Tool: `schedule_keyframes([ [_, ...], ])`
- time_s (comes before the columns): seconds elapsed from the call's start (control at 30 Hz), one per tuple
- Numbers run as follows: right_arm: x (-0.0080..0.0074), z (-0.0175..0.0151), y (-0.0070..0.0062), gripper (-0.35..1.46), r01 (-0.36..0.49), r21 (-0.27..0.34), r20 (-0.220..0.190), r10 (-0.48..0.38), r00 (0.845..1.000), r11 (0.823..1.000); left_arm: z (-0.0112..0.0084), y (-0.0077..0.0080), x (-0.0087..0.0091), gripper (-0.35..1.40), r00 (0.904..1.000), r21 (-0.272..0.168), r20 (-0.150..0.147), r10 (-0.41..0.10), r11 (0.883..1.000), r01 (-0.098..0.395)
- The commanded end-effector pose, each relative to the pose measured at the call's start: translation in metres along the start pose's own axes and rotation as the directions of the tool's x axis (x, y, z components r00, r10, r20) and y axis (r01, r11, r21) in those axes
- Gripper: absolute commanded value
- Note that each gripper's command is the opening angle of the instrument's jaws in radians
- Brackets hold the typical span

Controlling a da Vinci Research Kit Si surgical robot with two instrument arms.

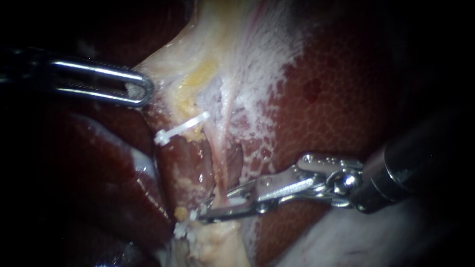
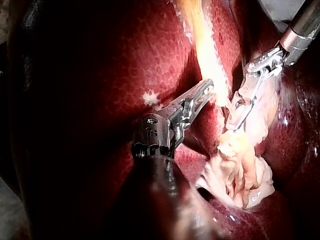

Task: Going back first clip right tube

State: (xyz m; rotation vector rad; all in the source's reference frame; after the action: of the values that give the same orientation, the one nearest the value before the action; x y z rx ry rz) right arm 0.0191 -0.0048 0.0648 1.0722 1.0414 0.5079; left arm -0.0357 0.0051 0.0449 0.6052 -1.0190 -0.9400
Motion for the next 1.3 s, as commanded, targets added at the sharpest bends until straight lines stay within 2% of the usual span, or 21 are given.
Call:
schedule_keyframes([
  [0.03,0.0000,0.0000,0.0000,-0.35,0.000,0.000,0.000,0.000,1.000,1.000,0.0000,0.0000,0.0000,-0.35,1.0000,0.000,0.000,0.000,1.000,0.000],
  [0.1,0.0000,0.0001,0.0001,-0.35,0.001,0.000,0.000,-0.001,1.000,1.000,0.0000,0.0000,0.0000,-0.35,1.0000,0.000,0.000,0.000,1.000,0.000],
  [0.13,-0.0001,0.0001,0.0002,-0.27,-0.005,-0.001,0.000,0.005,1.000,1.000,0.0000,0.0000,0.0000,-0.35,1.0000,0.000,0.000,0.000,1.000,0.000],
  [0.27,-0.0001,0.0003,0.0003,0.20,0.108,-0.009,0.006,-0.108,0.994,0.994,0.0000,0.0000,0.0000,-0.35,1.0000,0.000,0.000,0.000,1.000,0.000],
  [0.33,-0.0001,0.0004,0.0004,0.35,0.172,-0.019,0.008,-0.172,0.985,0.985,0.0000,0.0000,0.0000,-0.35,1.0000,0.000,0.000,0.000,1.000,0.000],
  [0.37,-0.0001,0.0005,0.0004,0.42,0.218,-0.031,0.008,-0.218,0.976,0.975,0.0000,0.0000,0.0000,-0.35,1.0000,0.000,0.000,0.000,1.000,0.000],
  [0.43,0.0000,0.0006,0.0004,0.47,0.264,-0.035,0.012,-0.263,0.965,0.964,-0.0001,0.0000,0.0000,-0.35,1.0000,0.000,0.000,0.000,1.000,0.000],
  [0.5,0.0002,0.0008,0.0005,0.52,0.325,-0.038,0.019,-0.325,0.946,0.945,-0.0001,0.0000,0.0000,-0.35,1.0000,0.000,0.000,0.000,1.000,0.000],
  [0.67,0.0005,0.0010,0.0006,0.58,0.417,-0.048,0.028,-0.416,0.909,0.908,-0.0001,0.0000,0.0000,-0.35,1.0000,0.000,0.000,0.000,1.000,0.000],
  [0.77,0.0008,0.0009,0.0007,0.60,0.455,-0.098,0.025,-0.455,0.890,0.885,-0.0001,0.0000,0.0000,-0.35,1.0000,0.000,0.000,0.000,1.000,0.000],
  [0.87,0.0013,0.0003,0.0008,0.60,0.465,-0.111,0.024,-0.465,0.885,0.878,-0.0001,0.0000,0.0000,-0.35,1.0000,0.001,0.000,0.000,1.000,0.000],
  [0.97,0.0014,-0.0003,0.0008,0.60,0.463,-0.111,0.023,-0.464,0.886,0.879,-0.0002,0.0000,0.0000,-0.35,1.0000,0.001,0.000,0.000,1.000,0.000],
  [1.3,-0.0005,-0.0035,-0.0003,0.60,0.468,-0.115,0.022,-0.468,0.883,0.876,-0.0002,0.0002,0.0003,-0.35,1.0000,0.001,0.000,0.002,1.000,-0.002],
])
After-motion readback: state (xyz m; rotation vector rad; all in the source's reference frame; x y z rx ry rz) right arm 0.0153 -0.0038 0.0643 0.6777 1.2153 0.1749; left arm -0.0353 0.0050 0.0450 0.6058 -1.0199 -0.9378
